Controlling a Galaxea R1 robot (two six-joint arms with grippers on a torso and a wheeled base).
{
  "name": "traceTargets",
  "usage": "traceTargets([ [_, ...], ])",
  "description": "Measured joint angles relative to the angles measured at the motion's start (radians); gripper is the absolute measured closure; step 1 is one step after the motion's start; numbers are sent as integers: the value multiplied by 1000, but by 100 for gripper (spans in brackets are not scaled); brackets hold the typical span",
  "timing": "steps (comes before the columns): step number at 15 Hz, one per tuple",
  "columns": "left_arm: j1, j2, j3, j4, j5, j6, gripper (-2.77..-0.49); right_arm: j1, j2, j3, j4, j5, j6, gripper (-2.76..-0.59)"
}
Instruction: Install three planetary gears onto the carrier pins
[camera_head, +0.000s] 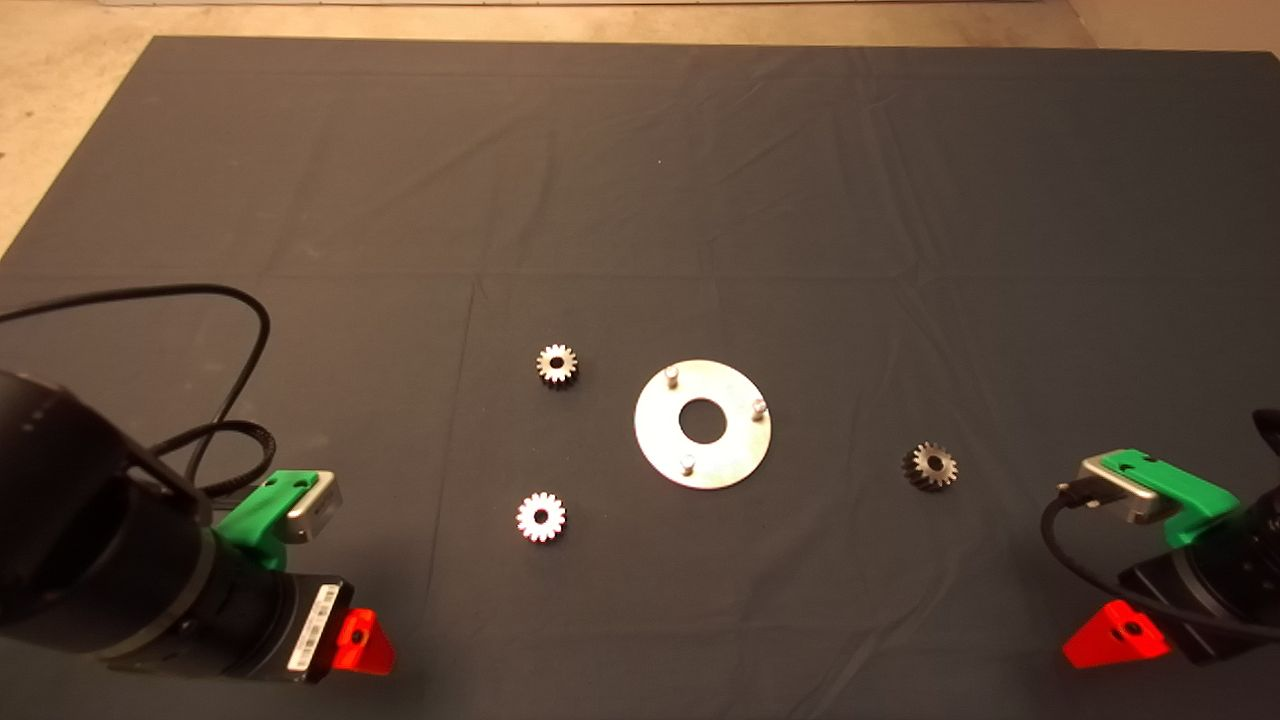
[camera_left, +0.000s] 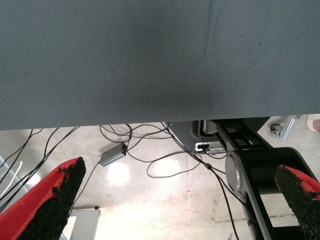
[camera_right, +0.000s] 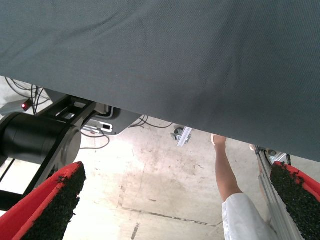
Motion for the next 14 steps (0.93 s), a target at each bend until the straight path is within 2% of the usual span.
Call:
traceTargets([
  [5,0,1,-2,0,0,0,-275,0,0,0,0,0,0,-275],
  [8,0,35,-51,-1,1,19,-275,0,0,0,0,0,0,-275],
  [10,0,105,-155,-1,1,41,-275,0,0,0,1,0,0,-275],
  [14,0,270,-436,17,1,114,-275,0,0,0,1,0,0,-275],
])
